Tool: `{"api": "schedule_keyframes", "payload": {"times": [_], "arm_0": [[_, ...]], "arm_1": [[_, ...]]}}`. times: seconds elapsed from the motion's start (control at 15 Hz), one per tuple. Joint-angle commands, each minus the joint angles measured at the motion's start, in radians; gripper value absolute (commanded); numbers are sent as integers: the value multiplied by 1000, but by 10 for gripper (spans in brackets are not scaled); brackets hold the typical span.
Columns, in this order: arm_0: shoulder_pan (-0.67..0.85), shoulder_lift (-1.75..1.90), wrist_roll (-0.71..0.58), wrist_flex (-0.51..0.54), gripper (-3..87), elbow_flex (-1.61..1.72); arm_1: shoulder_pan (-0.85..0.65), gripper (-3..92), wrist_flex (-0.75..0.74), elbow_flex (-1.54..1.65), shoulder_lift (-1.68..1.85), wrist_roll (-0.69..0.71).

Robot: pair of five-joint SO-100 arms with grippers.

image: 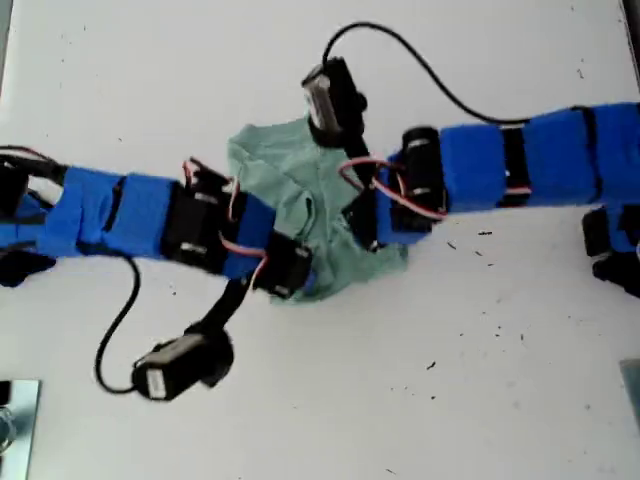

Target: Fold t shirt

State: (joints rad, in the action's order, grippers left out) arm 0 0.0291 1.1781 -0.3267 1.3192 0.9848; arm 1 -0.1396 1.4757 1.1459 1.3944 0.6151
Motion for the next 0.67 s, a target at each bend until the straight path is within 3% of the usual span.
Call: {"api": "schedule_keyframes", "payload": {"times": [0.0,0.27,0.33,0.4,0.53,0.6], "arm_0": [[164,146,-61,40,-2,18],[265,270,-98,63,-2,52],[272,321,-92,63,31,64],[285,385,-86,46,181,92],[393,578,-12,-11,254,262],[456,736,-2,-126,253,472]], "arm_1": [[-146,-7,-80,-25,81,106],[-227,22,-183,-55,98,172],[-250,222,-241,-40,130,186],[-284,324,-314,-51,155,221],[-407,236,-750,173,305,160],[-448,234,-765,160,308,146]]}}
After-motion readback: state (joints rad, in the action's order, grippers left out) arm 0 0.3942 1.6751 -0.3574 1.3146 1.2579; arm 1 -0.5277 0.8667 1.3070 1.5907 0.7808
